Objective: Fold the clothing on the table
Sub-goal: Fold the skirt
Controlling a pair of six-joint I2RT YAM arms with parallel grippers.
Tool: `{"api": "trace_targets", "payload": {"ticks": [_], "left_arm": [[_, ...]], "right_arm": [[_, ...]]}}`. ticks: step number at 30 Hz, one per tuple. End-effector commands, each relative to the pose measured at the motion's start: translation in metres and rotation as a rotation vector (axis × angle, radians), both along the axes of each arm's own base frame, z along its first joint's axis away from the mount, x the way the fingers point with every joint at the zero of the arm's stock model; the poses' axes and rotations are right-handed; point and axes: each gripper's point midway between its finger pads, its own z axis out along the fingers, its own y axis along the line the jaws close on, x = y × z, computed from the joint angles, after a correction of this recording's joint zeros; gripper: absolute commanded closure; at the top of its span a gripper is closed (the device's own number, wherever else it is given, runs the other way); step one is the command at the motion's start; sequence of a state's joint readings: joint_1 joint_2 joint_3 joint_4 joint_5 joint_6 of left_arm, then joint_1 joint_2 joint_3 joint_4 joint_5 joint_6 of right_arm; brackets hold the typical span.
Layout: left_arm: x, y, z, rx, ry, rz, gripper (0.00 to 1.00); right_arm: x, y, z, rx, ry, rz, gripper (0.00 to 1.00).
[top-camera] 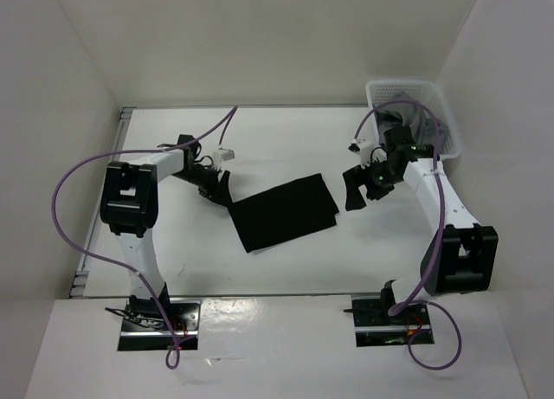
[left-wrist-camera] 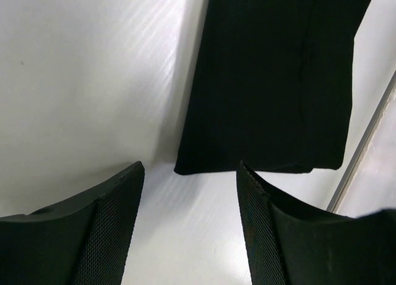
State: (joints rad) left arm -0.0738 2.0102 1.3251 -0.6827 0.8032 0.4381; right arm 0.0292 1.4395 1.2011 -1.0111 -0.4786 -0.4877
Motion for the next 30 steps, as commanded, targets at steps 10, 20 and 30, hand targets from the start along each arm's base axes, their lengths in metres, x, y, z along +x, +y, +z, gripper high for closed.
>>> {"api": "trace_targets", "payload": {"ticks": [10, 20, 30], "left_arm": [[-0.009, -0.008, -0.017, -0.008, 0.062, -0.038, 0.58], [-0.017, -0.008, -0.024, 0.013, 0.073, -0.053, 0.87], [-0.020, -0.005, -0.024, 0.040, 0.106, -0.016, 1.00]], "right_arm": [[0.007, 0.007, -0.004, 0.046, 0.024, 0.021, 0.02], [0.013, 0.013, -0.010, 0.081, 0.064, 0.039, 0.02], [0.042, 0.030, -0.038, 0.147, 0.126, 0.031, 0.04]]}}
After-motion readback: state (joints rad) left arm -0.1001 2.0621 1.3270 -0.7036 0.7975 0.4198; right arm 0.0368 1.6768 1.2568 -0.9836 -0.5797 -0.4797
